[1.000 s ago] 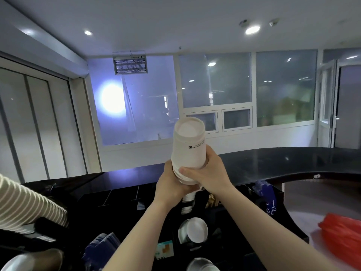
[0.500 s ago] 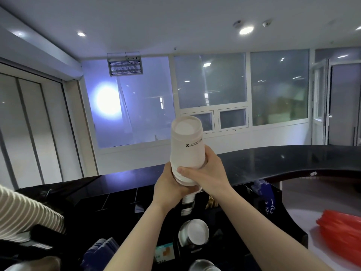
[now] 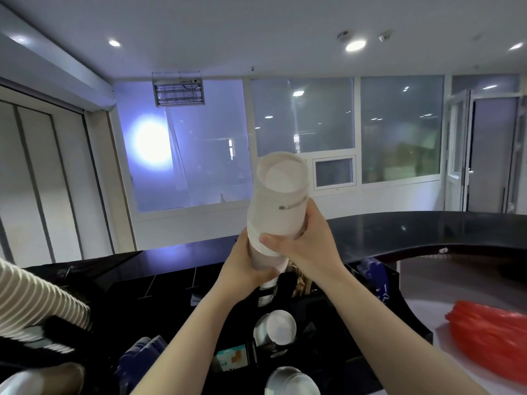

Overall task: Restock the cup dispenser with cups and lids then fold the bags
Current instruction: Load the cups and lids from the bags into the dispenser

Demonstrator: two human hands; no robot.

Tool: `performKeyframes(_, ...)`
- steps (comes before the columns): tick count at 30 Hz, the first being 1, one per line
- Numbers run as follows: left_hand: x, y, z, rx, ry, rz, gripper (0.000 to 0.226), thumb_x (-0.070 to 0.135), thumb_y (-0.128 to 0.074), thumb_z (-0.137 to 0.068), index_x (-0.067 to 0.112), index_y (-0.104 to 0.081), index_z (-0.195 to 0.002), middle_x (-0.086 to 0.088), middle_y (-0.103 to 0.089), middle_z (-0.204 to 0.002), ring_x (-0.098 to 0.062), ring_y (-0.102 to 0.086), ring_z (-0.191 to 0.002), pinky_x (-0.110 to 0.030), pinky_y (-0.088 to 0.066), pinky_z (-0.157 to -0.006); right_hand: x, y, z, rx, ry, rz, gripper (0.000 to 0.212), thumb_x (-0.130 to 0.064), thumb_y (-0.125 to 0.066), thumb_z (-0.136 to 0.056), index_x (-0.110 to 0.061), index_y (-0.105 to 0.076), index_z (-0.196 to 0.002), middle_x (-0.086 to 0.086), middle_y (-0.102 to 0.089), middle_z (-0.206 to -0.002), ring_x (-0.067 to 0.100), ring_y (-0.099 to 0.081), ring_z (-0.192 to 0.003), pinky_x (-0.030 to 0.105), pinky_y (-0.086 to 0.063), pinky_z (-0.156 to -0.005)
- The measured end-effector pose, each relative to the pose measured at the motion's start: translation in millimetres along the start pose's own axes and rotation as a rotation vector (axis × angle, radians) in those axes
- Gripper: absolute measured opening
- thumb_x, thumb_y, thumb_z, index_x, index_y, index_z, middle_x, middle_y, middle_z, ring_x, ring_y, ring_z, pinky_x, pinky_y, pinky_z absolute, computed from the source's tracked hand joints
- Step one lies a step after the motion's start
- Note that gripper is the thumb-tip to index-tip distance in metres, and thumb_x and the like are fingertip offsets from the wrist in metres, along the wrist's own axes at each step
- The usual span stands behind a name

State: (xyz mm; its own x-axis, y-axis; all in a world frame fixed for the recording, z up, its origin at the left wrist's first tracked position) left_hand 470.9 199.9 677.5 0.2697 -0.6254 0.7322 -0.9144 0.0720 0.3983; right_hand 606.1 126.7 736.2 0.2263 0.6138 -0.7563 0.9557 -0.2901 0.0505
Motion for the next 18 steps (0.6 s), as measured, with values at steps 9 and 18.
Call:
performKeyframes(9,53,3,46,0.141,-0.254,0.031,0.098,0.008,-0.079,-0.073,0.036,-0.022,-0.147,0.026,-0.045,-0.139,0.004,-0.047,-0.126,-0.007,-0.042,-0.089,-13,15,36,0.027,0.124,-0.190,0.082,-0.033,-0.088,-0.052,-0.004,-0.056,-0.122,0.008,-0.068,-0.115,0.024,-0.064,-0.109,0.049,-0.054,-0.089)
performKeyframes(18,56,-19,94,0.085,-0.305,0.054,0.095,0.028,-0.085,-0.063,0.045,-0.033,-0.140,0.020,-0.046,-0.140,-0.003,-0.046,-0.128,-0.011,-0.041,-0.095,17,26,87,-0.090,0.043,-0.115,0.057,-0.029,-0.085,-0.057,-0.032,-0.063,-0.110,-0.010,-0.070,-0.108,0.011,-0.066,-0.104,0.021,-0.053,-0.079)
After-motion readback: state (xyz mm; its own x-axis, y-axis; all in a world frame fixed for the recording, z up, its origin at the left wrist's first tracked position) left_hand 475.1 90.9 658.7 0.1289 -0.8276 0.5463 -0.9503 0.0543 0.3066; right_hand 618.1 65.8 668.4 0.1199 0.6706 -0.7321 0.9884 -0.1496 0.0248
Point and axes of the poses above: each hand's wrist, its own z-axis away from the middle knuckle, its own y-axis out of the back of the hand, x = y × z, the point moved 7 cm from there along -z, towards the middle knuckle
